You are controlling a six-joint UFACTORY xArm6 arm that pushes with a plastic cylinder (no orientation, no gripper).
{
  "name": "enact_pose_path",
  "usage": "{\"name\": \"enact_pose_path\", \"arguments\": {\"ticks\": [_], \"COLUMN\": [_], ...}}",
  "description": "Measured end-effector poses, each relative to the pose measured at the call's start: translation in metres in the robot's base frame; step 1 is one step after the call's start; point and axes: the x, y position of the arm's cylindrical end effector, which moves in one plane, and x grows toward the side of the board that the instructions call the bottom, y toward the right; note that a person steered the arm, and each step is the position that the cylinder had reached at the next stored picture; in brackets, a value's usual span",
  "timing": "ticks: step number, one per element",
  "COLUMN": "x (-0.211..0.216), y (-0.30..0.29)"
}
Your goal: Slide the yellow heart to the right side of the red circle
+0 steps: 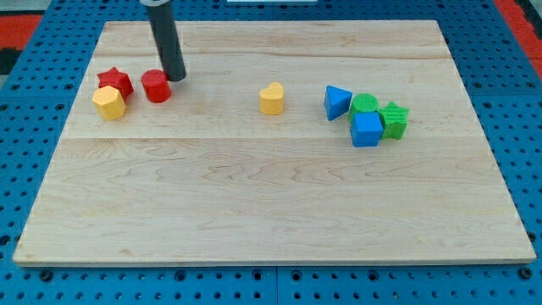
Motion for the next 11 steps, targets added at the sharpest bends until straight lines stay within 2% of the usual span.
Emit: {"name": "enact_pose_path", "arguments": {"ticks": [1, 2, 3, 4, 5, 6, 9, 11], "x": [0.003, 0.003, -0.009, -0.004, 0.030, 0.058, 0.060, 0.042], "y": [-0.014, 0.014, 0.108, 0.181, 0.185, 0.174, 0.036, 0.032]}}
